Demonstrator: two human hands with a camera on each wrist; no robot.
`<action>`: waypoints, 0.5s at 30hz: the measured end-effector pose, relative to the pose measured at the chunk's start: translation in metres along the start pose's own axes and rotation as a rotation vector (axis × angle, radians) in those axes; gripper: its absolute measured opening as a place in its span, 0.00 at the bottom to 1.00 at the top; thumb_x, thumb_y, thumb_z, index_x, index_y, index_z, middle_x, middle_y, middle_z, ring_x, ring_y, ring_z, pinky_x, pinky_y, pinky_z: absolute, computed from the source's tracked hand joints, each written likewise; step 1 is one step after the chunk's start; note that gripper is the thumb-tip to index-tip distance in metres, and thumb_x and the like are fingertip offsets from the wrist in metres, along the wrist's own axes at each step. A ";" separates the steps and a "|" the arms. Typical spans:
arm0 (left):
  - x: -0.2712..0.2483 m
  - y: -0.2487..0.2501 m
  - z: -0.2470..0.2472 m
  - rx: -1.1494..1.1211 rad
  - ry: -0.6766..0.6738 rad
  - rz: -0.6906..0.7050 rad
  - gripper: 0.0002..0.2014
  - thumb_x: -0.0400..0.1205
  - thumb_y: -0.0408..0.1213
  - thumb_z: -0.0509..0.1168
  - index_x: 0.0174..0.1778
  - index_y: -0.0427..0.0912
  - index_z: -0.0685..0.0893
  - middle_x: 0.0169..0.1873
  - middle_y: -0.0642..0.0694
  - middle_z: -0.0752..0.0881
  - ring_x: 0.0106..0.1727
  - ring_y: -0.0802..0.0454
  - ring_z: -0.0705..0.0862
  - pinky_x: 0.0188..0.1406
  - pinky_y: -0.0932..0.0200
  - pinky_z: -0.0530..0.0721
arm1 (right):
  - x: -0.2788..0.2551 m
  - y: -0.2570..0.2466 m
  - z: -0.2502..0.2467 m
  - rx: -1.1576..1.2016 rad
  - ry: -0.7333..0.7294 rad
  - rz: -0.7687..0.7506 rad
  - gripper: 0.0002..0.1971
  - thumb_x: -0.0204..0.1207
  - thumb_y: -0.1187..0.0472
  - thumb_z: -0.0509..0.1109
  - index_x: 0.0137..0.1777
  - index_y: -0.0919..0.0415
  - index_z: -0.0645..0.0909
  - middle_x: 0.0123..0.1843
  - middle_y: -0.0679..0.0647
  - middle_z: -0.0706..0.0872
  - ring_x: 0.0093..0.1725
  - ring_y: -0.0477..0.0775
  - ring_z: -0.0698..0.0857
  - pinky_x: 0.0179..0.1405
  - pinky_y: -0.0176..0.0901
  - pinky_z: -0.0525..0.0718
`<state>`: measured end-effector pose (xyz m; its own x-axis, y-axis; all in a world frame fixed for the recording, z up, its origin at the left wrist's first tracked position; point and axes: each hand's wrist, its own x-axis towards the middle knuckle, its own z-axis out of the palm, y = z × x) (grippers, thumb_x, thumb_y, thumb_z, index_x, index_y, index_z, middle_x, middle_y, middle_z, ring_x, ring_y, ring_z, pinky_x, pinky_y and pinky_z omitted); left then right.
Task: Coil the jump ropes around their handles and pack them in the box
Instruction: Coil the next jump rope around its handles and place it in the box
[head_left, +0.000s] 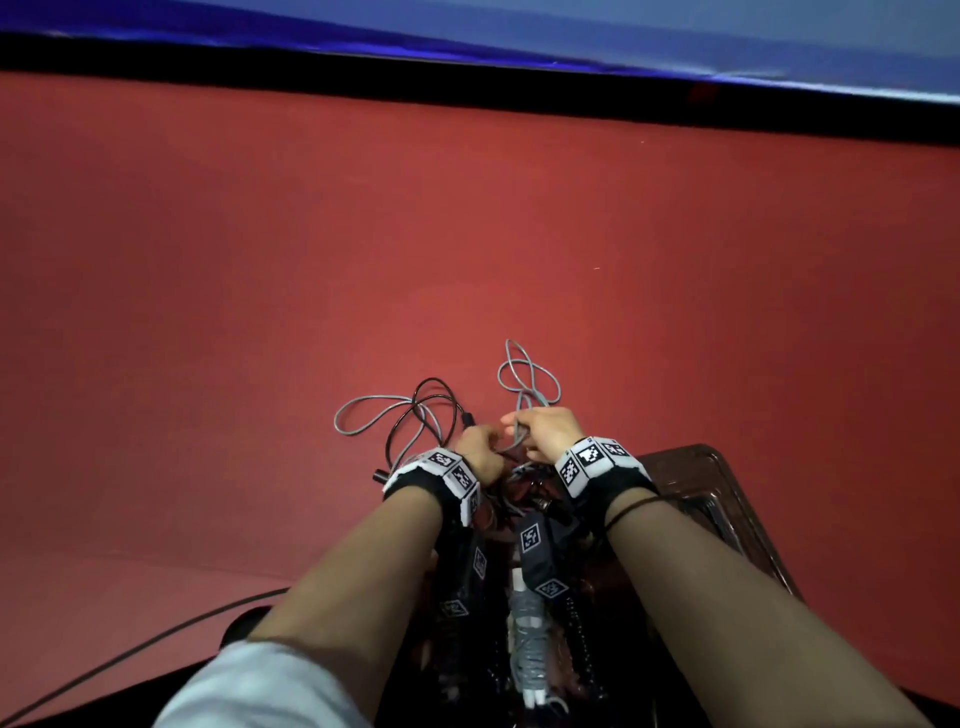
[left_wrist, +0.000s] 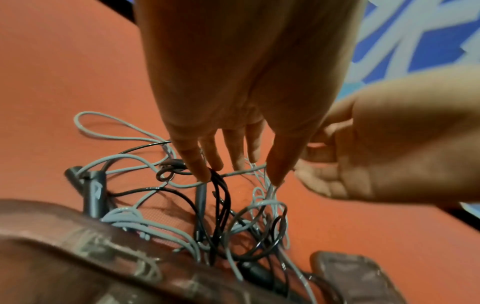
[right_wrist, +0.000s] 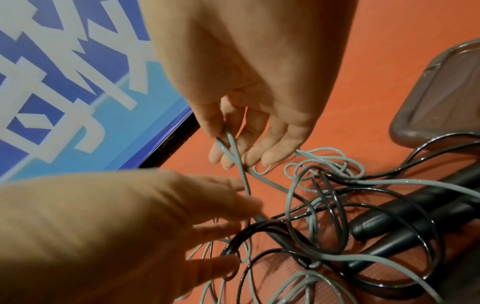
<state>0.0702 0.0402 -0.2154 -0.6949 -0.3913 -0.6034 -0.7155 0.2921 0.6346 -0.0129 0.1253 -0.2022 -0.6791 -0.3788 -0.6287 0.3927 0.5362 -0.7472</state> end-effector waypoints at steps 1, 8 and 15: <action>0.003 -0.002 0.004 0.110 -0.009 0.009 0.23 0.74 0.34 0.75 0.66 0.41 0.83 0.62 0.40 0.87 0.64 0.43 0.85 0.65 0.52 0.81 | -0.002 0.000 -0.002 0.003 -0.021 0.014 0.09 0.80 0.63 0.66 0.50 0.61 0.89 0.43 0.54 0.88 0.36 0.48 0.81 0.29 0.35 0.72; 0.016 0.005 0.001 0.251 0.134 -0.008 0.16 0.86 0.46 0.61 0.56 0.38 0.88 0.54 0.34 0.88 0.58 0.36 0.86 0.53 0.53 0.81 | 0.009 0.016 -0.020 -0.047 -0.002 0.055 0.14 0.80 0.67 0.63 0.61 0.63 0.86 0.47 0.53 0.84 0.37 0.43 0.79 0.30 0.32 0.74; 0.008 0.019 -0.012 0.020 0.516 0.097 0.17 0.89 0.41 0.55 0.48 0.33 0.84 0.48 0.30 0.87 0.52 0.32 0.84 0.40 0.54 0.68 | 0.026 0.045 -0.030 0.001 0.025 0.224 0.16 0.82 0.64 0.64 0.68 0.66 0.77 0.53 0.60 0.78 0.51 0.57 0.79 0.56 0.51 0.83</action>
<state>0.0519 0.0319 -0.2020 -0.6360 -0.7388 -0.2228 -0.6543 0.3633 0.6633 -0.0312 0.1620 -0.2456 -0.5899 -0.2314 -0.7736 0.5360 0.6043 -0.5894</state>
